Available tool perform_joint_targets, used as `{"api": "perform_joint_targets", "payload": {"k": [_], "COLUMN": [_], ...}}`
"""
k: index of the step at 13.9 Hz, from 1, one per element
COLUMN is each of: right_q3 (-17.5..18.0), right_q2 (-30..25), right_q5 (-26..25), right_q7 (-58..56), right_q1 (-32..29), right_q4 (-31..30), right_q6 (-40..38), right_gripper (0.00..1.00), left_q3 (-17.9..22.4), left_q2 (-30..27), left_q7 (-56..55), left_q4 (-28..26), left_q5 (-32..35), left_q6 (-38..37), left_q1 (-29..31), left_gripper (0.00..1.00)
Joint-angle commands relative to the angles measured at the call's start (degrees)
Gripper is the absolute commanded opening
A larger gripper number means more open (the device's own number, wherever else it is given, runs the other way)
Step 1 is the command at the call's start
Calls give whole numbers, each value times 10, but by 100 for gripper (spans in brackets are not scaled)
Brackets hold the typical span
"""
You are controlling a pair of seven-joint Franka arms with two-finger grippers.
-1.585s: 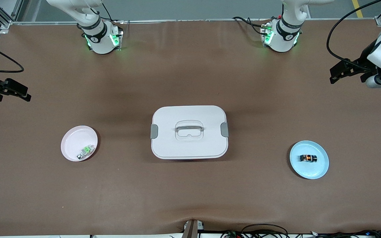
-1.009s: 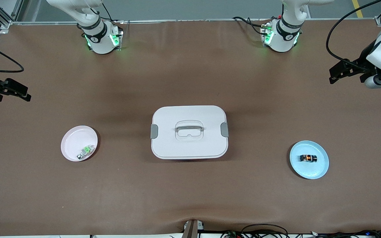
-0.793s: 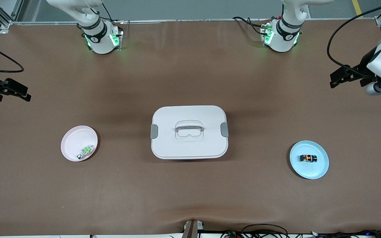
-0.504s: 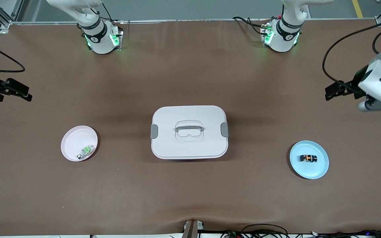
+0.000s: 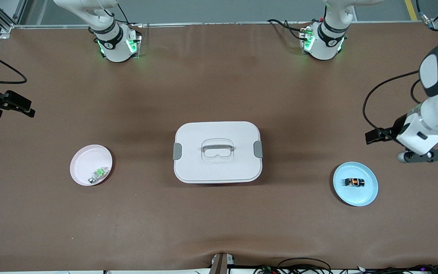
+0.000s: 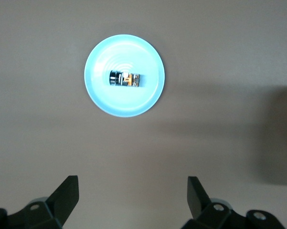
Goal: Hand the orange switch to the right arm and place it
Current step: 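Lower the left gripper onto the black-orange switch on the blue plate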
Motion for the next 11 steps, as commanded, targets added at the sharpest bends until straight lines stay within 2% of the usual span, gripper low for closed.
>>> {"api": "perform_joint_targets", "payload": {"k": [1,4,11], "right_q3": [1,1,1], "right_q2": [-12,-12,-11], "right_q5": [-11,-10,-10], "right_q7": [0,1,1], "right_q1": [-1,-1,-1], "right_q4": [-9,-9,-9], "right_q6": [7,7,8], "right_gripper": [100,100,100], "left_q3": [1,-1,0], "left_q2": [24,43,107], "left_q7": [29,102,125], "left_q4": [-21,-37,-43], "left_q5": [10,10,10], "left_q6": [57,96,165], "left_q1": [1,25,23], "left_gripper": [100,100,100]}}
